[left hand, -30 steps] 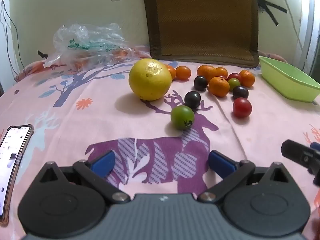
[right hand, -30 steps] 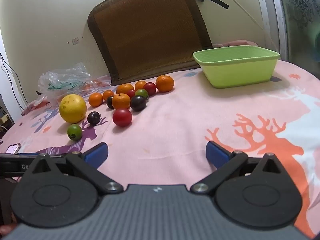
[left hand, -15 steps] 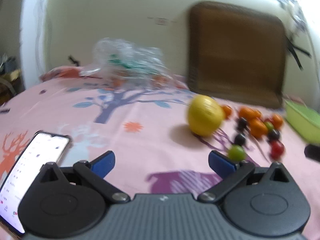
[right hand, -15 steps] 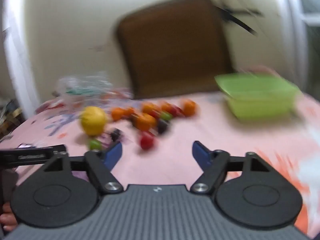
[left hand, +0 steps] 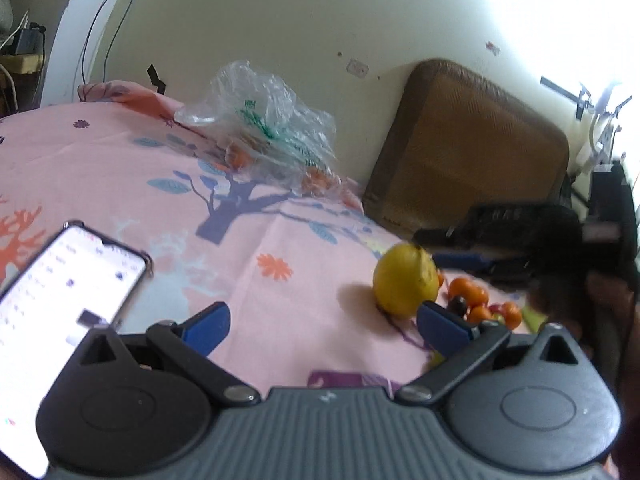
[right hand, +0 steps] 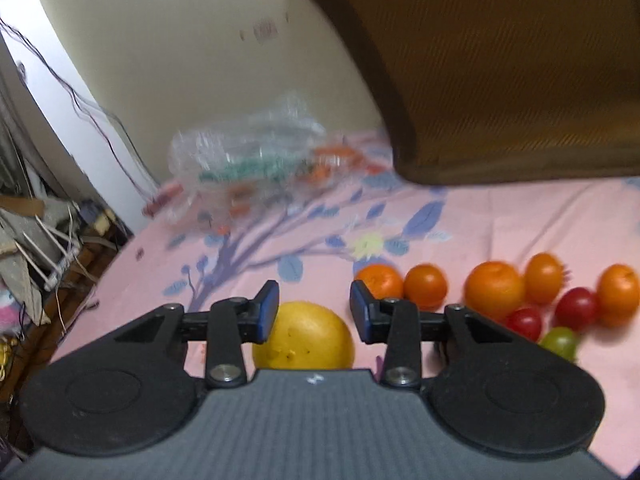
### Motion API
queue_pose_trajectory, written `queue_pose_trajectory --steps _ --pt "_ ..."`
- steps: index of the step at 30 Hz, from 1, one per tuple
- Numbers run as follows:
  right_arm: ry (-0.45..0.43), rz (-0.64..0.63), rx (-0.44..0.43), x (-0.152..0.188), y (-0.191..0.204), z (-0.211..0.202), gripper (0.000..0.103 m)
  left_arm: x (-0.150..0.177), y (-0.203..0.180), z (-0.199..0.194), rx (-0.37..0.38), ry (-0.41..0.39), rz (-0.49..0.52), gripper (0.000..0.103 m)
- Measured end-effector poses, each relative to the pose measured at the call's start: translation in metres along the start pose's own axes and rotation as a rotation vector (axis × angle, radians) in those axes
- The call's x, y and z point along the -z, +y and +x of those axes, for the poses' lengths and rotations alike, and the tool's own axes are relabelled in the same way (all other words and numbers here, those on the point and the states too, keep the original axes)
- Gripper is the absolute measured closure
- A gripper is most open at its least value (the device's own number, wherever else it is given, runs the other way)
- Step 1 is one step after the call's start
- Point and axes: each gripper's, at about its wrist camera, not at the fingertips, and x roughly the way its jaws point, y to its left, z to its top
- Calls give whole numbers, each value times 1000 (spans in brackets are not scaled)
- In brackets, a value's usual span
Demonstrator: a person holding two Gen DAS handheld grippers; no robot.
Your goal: Organize fruits
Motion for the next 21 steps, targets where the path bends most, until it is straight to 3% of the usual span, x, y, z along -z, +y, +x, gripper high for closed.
queue_pose_trajectory --steps 3,11,14,15,21 --pt "32 -18 -50 12 12 -6 64 -8 10 0 51 22 -53 0" --pt "0 -307 -99 92 56 -63 62 -5 12 17 164 85 -99 0" --pt "-23 -452 -26 109 62 -69 58 -2 6 21 165 97 -67 0" --pt "-28 -489 -8 112 63 -70 48 -2 3 23 166 100 -54 0" --pt "-33 -559 19 114 66 -51 43 5 -13 28 163 132 32 8"
